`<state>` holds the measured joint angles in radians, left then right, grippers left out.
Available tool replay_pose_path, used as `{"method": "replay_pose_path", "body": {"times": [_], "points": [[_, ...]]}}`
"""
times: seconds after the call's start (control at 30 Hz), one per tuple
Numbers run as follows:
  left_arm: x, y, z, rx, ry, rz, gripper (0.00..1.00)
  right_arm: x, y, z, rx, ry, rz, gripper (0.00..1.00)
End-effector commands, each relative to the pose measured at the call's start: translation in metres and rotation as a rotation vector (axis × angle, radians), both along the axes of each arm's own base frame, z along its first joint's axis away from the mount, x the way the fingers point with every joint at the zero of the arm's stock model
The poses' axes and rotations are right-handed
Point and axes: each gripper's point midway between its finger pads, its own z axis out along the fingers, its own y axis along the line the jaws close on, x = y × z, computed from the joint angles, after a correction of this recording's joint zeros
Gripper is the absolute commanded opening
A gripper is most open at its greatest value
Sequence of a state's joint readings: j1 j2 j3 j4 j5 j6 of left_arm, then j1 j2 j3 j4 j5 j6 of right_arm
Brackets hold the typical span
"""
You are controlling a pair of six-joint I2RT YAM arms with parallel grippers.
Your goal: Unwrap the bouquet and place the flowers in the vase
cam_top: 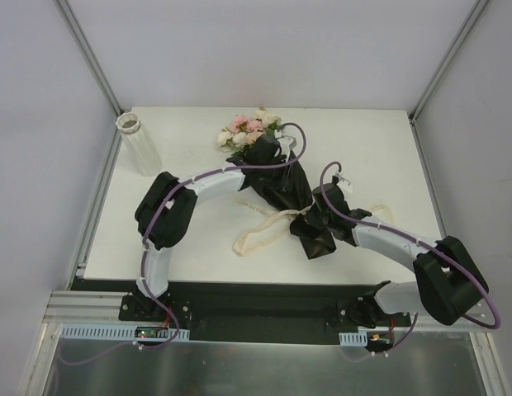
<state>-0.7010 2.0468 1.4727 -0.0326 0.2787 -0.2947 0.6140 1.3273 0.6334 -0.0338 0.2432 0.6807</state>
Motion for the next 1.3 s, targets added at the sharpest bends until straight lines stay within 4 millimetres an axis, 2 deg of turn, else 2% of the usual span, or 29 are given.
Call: {"method": "replay_pose_path", "body": {"times": [0.0, 0.27, 0.3, 0.4, 0.47, 0.53, 0.67, 0.9, 1.07, 1.27], "points": [[-0.004, -0.018, 0.076, -0.145, -0.121, -0.060, 0.25, 0.002, -0.004, 0.012, 0.015, -0.037, -0.032, 0.07], [0.001, -0.038, 0.058, -0.163, -0.084, -0.060, 0.23, 0.013, -0.003, 0.037, 0.090, -0.055, -0.095, 0.10], [0.002, -0.041, 0.049, -0.156, -0.072, -0.066, 0.23, 0.016, -0.002, 0.041, 0.094, -0.059, -0.100, 0.11], [0.006, -0.039, 0.029, -0.120, -0.065, -0.062, 0.22, 0.020, -0.003, 0.047, 0.100, -0.046, -0.139, 0.13], [0.006, -0.036, 0.023, -0.100, -0.069, -0.061, 0.23, 0.022, -0.004, 0.049, 0.104, -0.039, -0.151, 0.13], [0.001, -0.030, 0.016, -0.076, -0.072, -0.069, 0.27, 0.026, -0.004, 0.050, 0.107, -0.022, -0.156, 0.13], [-0.003, -0.022, 0.006, -0.027, -0.071, -0.092, 0.27, 0.026, 0.003, 0.037, 0.142, 0.057, -0.161, 0.13], [0.000, -0.016, 0.002, 0.003, -0.088, -0.078, 0.27, 0.027, 0.012, 0.016, 0.211, 0.164, -0.219, 0.12], [0.000, -0.015, 0.001, 0.009, -0.094, -0.083, 0.27, 0.022, 0.006, 0.000, 0.218, 0.217, -0.265, 0.13], [0.001, -0.014, -0.001, 0.019, -0.097, -0.084, 0.29, 0.019, 0.002, -0.004, 0.230, 0.239, -0.303, 0.22]]}}
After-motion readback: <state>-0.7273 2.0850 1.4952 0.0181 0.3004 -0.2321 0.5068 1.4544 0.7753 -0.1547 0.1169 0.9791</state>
